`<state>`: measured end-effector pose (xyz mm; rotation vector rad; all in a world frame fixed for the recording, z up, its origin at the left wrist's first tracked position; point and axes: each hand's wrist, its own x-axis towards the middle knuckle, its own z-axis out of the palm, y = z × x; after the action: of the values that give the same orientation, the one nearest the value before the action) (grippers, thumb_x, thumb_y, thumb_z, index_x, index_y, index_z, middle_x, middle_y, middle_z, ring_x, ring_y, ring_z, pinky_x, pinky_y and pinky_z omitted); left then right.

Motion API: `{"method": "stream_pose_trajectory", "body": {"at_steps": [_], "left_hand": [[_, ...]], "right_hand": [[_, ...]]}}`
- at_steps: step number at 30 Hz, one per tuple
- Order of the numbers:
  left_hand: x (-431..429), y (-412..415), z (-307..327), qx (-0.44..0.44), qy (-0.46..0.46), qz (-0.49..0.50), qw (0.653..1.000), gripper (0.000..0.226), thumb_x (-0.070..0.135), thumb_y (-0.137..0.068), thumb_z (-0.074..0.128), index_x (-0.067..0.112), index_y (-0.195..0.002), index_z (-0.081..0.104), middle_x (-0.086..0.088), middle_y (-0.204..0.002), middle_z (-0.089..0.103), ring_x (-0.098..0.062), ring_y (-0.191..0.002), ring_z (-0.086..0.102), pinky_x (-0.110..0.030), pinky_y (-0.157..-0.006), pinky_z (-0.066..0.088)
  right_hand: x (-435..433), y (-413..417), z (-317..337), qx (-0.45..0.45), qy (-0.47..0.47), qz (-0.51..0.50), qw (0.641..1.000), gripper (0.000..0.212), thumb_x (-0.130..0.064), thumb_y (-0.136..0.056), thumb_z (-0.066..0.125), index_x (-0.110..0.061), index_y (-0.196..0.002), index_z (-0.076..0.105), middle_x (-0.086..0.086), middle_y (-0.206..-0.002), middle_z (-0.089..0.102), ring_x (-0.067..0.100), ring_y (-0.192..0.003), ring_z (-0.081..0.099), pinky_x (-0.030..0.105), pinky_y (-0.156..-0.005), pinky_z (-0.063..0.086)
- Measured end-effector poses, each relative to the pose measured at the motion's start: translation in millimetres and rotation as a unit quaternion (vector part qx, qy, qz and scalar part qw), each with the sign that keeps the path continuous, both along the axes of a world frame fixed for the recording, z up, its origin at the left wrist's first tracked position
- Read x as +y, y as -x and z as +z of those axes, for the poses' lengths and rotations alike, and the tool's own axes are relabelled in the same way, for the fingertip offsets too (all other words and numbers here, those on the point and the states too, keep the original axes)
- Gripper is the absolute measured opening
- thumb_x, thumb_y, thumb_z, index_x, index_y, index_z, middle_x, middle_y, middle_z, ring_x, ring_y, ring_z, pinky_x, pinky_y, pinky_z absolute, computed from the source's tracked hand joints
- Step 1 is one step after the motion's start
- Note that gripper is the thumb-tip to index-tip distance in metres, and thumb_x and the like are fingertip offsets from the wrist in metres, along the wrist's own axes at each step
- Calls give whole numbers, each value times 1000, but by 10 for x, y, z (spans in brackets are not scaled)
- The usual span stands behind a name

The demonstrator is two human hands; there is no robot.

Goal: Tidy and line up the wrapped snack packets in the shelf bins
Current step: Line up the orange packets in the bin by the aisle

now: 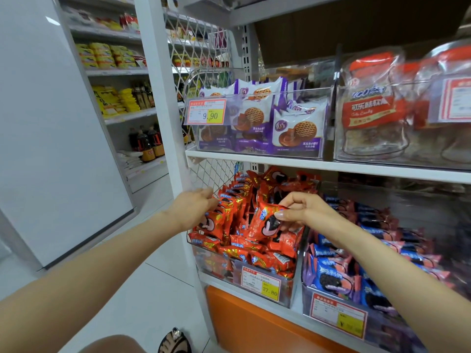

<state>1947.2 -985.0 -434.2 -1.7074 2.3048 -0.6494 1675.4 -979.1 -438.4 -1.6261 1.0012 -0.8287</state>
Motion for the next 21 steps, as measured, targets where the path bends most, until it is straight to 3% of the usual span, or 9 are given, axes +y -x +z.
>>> {"method": "stream_pose_trajectory", "body": {"at_steps": [2, 6, 12, 16, 19, 21], "left_hand": [[-27, 14, 12, -27, 16, -32, 999, 34, 20, -88, 56, 19, -122, 53, 0, -128, 45, -19, -116, 44, -31, -90, 36], [-33, 14, -38, 12, -15, -37, 999, 37, 18, -85, 58, 19, -121, 48, 3, -124, 51, -17, -115, 45, -28, -88, 32], [10, 24, -65, 40, -75, -9, 996, 34, 19, -84, 62, 15, -117, 53, -1, -124, 43, -20, -105, 50, -31, -81, 41], [11, 23, -19, 87, -84, 7, 993, 32, 13, -84, 61, 13, -115, 53, 0, -123, 47, -20, -106, 52, -30, -80, 42], [56, 32, 18, 161, -71, 9, 984, 27, 11, -87, 60, 12, -114, 56, -2, -120, 51, -20, -107, 52, -26, -80, 39], [101, 52, 79, 290, -37, 11, 956, 21, 2, -90, 53, 8, -109, 58, -7, -116, 57, -23, -104, 56, -25, -80, 42]], "right_hand": [[-12, 1, -13, 1, 2, -1, 1000, 9, -8, -82, 70, -10, -84, 61, 2, -72, 72, 13, -64, 65, 21, -63, 51], [-30, -12, -29, -5, -2, -3, 1000, 9, -7, -82, 69, -9, -84, 60, 3, -70, 71, 13, -61, 66, 23, -61, 52], [-13, -68, -51, -8, -10, -14, 1000, 19, -9, -87, 64, -11, -105, 59, 8, -82, 67, 13, -55, 62, 18, -52, 50], [-24, -136, -65, -21, -18, -16, 999, 14, -13, -90, 61, -8, -103, 63, 5, -71, 67, 12, -54, 65, 18, -52, 53], [-38, -225, -72, -14, -21, -16, 1000, 14, -20, -89, 63, -9, -97, 64, 6, -72, 65, 12, -58, 63, 19, -54, 52], [-52, -312, -102, 11, -2, -27, 1000, 11, -24, -89, 62, -15, -95, 64, 5, -78, 63, 12, -61, 58, 19, -54, 50]]}}
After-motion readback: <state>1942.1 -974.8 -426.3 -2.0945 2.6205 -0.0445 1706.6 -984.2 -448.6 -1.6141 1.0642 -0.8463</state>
